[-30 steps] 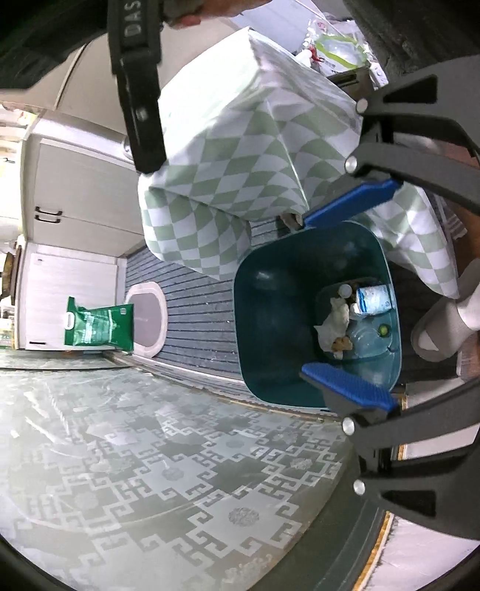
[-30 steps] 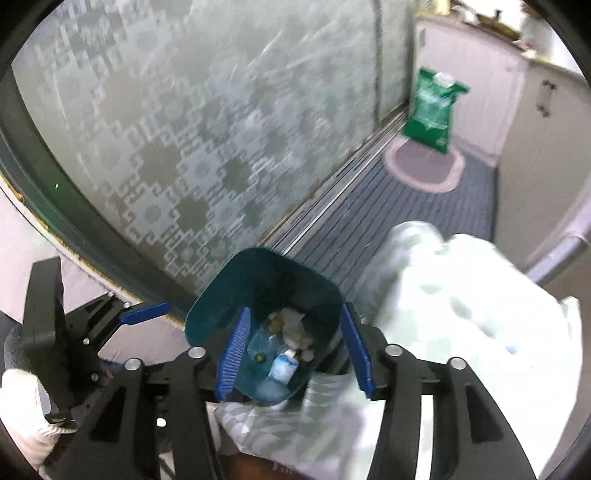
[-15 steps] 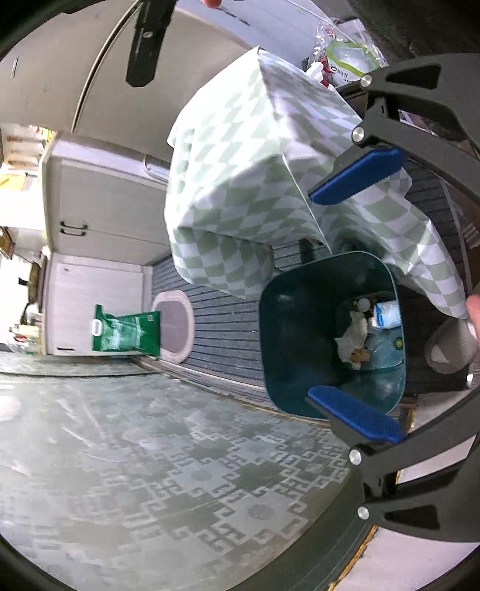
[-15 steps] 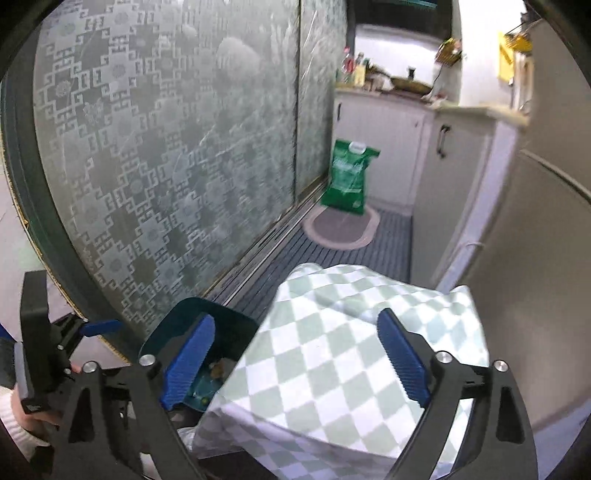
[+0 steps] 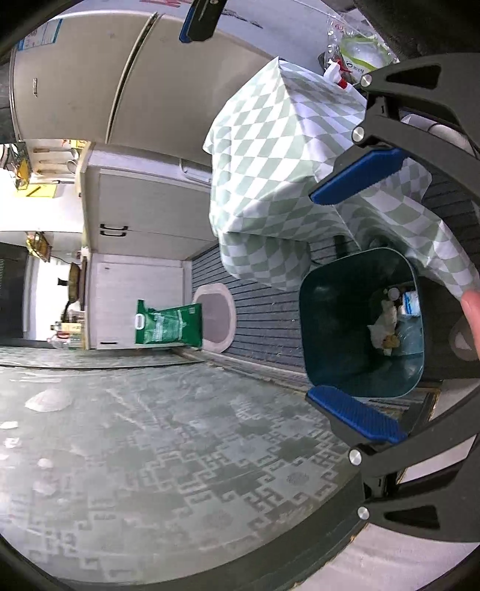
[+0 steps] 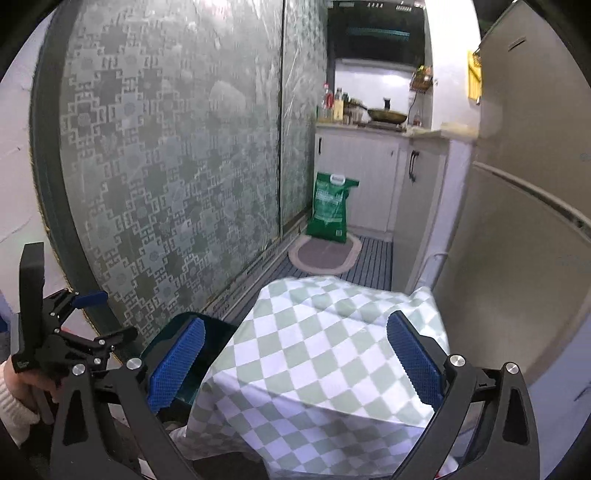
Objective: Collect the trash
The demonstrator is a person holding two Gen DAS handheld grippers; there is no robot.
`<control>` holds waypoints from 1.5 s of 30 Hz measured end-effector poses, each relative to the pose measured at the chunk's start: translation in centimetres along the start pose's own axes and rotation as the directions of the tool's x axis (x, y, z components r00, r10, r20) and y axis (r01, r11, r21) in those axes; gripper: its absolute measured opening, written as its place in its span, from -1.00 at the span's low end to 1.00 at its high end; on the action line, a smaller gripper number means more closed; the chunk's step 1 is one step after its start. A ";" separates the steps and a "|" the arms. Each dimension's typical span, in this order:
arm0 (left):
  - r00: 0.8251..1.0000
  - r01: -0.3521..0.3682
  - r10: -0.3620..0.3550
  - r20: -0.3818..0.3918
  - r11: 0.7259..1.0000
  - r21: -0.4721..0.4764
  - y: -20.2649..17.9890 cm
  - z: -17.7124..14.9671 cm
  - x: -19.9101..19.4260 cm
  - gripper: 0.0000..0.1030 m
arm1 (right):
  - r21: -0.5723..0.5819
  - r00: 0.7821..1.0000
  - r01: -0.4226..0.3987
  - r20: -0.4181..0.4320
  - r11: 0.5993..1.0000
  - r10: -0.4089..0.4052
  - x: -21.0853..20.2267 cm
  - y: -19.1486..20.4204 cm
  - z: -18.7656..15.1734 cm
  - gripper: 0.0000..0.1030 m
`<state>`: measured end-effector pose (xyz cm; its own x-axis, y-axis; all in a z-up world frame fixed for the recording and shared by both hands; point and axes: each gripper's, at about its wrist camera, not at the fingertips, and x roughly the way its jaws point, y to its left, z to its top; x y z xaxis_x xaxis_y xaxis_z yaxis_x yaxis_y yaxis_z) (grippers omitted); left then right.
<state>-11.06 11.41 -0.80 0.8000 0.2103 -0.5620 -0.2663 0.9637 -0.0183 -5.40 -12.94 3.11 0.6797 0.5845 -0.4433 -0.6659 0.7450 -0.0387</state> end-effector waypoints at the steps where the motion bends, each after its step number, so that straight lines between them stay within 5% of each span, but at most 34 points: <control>1: 1.000 -0.004 0.004 0.009 1.000 0.001 0.0 0.1 -0.4 0.94 | 0.007 1.000 0.004 0.012 1.000 -0.004 -0.4 -0.3 -0.1 0.94; 45: 0.996 0.042 -0.041 0.079 0.999 -0.005 -1.0 1.2 -3.1 0.94 | 0.021 0.997 0.014 0.070 1.000 -0.016 -3.4 -1.1 -1.6 0.94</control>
<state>-12.60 9.98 1.99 0.8503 0.1828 -0.4934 -0.2353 0.9709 -0.0457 -7.46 -16.30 3.22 0.7101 0.5938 -0.3784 -0.6494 0.7600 -0.0261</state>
